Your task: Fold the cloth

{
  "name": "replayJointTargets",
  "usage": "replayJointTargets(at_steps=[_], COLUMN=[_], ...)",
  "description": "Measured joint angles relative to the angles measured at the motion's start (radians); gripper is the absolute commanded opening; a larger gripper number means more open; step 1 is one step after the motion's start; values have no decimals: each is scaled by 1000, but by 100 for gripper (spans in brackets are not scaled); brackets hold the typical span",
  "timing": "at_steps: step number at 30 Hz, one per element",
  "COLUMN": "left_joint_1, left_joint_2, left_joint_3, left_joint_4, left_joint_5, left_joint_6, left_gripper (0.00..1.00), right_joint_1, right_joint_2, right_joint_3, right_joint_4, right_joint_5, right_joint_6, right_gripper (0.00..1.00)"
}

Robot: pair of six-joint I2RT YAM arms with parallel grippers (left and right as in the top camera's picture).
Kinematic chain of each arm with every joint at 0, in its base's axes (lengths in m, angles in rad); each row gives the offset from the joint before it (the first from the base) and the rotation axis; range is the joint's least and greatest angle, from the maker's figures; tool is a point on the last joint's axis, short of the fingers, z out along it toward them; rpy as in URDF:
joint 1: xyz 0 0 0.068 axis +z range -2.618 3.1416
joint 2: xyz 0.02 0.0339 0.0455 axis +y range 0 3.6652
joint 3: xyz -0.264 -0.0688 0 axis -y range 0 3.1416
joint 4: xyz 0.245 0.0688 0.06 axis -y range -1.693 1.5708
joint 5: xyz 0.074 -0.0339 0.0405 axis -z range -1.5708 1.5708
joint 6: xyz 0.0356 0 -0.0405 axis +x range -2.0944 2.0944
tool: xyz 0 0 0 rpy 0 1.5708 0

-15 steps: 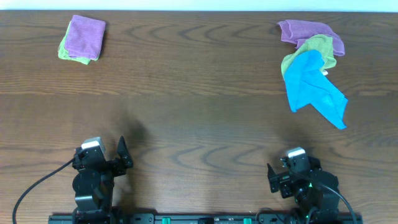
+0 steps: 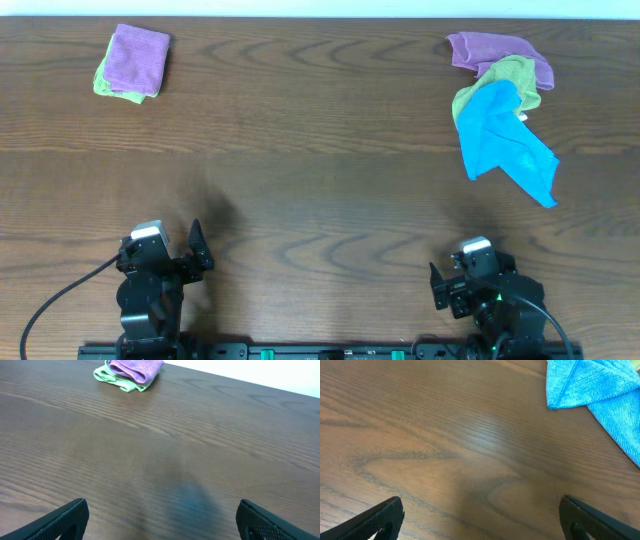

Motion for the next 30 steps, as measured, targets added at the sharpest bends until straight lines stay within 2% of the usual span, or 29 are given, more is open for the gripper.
replayJointTargets(at_steps=[25, 28, 30], left_joint_1=[0, 0, 0], left_joint_2=[0, 0, 0], left_joint_3=[0, 0, 0], left_joint_4=[0, 0, 0], left_joint_5=[0, 0, 0], left_joint_6=[0, 0, 0], left_gripper=[95, 95, 95], right_joint_1=[0, 0, 0], right_joint_2=[0, 0, 0], right_joint_3=[0, -10, -13], right_joint_4=[6, 127, 271], right_joint_5=[5, -14, -67], right_joint_6=[0, 20, 107], right_gripper=[99, 99, 99])
